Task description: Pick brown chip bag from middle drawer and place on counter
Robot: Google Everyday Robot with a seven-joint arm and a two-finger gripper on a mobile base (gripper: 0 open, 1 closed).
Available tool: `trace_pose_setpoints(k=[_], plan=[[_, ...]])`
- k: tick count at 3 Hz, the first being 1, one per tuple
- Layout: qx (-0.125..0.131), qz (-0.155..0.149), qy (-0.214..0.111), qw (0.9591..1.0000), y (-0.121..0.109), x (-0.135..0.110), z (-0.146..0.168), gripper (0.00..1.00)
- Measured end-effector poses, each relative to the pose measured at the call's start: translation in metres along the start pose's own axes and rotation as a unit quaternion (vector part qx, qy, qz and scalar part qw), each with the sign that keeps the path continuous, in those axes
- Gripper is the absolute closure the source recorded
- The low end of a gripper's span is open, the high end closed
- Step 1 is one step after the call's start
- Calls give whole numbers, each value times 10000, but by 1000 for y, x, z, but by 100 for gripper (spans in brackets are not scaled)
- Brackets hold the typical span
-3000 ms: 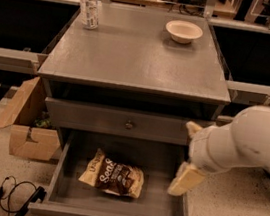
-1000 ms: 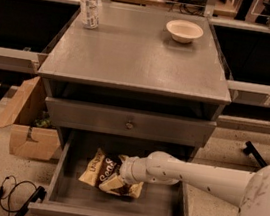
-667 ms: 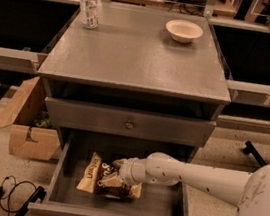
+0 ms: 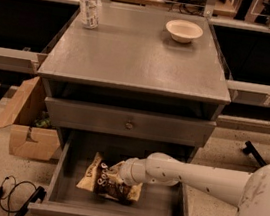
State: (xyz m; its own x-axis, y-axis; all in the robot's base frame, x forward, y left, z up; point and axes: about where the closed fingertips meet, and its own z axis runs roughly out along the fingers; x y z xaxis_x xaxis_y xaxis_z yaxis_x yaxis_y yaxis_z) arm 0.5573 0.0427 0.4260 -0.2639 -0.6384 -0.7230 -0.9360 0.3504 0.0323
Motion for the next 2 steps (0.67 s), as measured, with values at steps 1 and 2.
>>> trace_pose_setpoints(k=[1, 2], plan=[[23, -338, -62, 9994, 17, -26, -33, 100], [-100, -622, 87, 9980, 61, -53, -90, 100]])
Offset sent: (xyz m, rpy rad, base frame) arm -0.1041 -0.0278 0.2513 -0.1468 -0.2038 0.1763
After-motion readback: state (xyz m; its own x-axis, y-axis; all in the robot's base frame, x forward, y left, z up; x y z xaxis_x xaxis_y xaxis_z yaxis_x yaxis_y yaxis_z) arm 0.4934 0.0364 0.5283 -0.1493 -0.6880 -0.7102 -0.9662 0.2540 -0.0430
